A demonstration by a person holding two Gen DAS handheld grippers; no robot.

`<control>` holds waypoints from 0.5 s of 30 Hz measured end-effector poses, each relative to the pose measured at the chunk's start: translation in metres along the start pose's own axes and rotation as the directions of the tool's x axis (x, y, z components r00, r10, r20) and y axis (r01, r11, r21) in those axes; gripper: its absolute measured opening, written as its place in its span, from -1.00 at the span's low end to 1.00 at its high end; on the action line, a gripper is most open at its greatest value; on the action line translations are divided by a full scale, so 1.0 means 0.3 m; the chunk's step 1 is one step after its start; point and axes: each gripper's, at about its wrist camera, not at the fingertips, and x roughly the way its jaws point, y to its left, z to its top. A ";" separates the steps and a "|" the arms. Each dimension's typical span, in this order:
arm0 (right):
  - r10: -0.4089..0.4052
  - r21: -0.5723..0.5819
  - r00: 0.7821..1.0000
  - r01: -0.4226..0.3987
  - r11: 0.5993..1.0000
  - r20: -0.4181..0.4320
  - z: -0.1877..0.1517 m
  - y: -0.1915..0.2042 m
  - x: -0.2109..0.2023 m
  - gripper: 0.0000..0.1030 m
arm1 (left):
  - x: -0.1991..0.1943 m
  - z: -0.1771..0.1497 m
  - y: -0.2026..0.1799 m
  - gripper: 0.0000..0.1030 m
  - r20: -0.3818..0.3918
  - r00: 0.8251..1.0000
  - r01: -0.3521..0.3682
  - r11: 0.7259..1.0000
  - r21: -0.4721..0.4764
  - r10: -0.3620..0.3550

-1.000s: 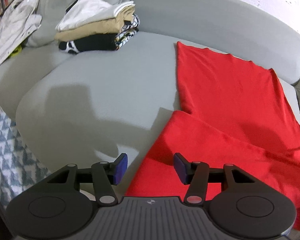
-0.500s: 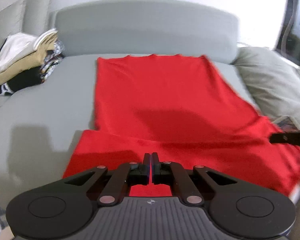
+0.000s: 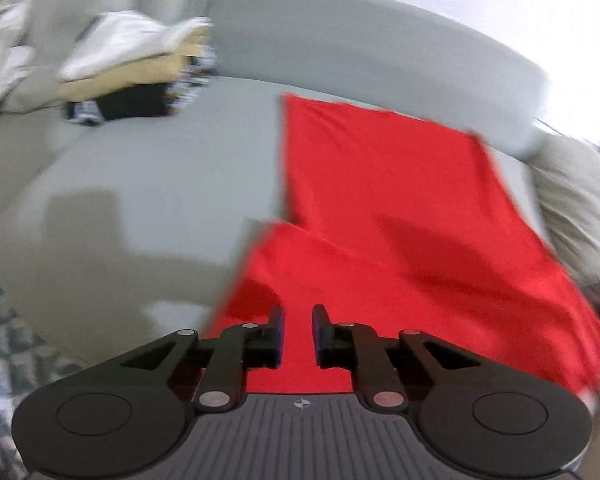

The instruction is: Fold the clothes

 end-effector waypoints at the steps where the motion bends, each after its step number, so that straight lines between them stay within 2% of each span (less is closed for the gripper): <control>1: 0.013 0.001 1.000 -0.013 1.000 -0.023 -0.019 0.009 -0.018 -0.11 | -0.018 -0.024 -0.027 -0.74 -0.020 0.999 0.044 0.999 0.032 -0.043; 2: 0.020 -0.005 0.999 -0.020 1.000 -0.041 -0.037 0.021 -0.033 -0.14 | -0.029 -0.045 -0.051 -0.73 -0.042 0.996 0.080 0.995 0.059 -0.077; 4: 0.029 -0.022 0.997 -0.030 0.999 -0.066 -0.079 0.044 -0.053 -0.24 | -0.028 -0.091 -0.097 -0.71 -0.069 0.993 0.105 0.989 0.105 -0.098; 5: 0.028 -0.031 0.997 -0.030 0.999 -0.078 -0.091 0.053 -0.052 -0.34 | -0.019 -0.113 -0.120 -0.67 -0.079 0.992 0.104 0.986 0.128 -0.095; 6: 0.027 -0.039 0.996 -0.030 0.999 -0.091 -0.104 0.063 -0.050 -0.36 | -0.001 -0.129 -0.142 -0.67 -0.086 0.993 0.090 0.984 0.154 -0.077; 8: 0.014 -0.055 0.993 -0.021 0.998 -0.115 -0.125 0.082 -0.020 -0.36 | 0.034 -0.160 -0.186 -0.73 -0.101 0.994 0.067 0.976 0.209 -0.046; 12: -0.033 -0.128 0.989 0.014 0.992 -0.145 -0.185 0.130 0.059 -0.35 | 0.084 -0.221 -0.268 -0.85 -0.146 0.989 0.071 0.938 0.338 -0.022; 13: -0.051 -0.164 0.989 0.028 0.986 -0.136 -0.203 0.147 0.053 -0.36 | 0.097 -0.232 -0.279 -0.98 -0.169 0.985 0.078 0.934 0.349 -0.019; 14: -0.068 -0.200 0.989 0.042 0.979 -0.128 -0.220 0.163 0.047 -0.36 | 0.111 -0.239 -0.271 -1.00 -0.217 0.976 0.096 0.940 0.327 -0.024; 15: -0.086 -0.222 0.984 0.051 0.974 -0.154 -0.230 0.175 0.041 -0.36 | 0.126 -0.244 -0.257 -1.00 -0.275 0.961 0.120 0.946 0.301 -0.034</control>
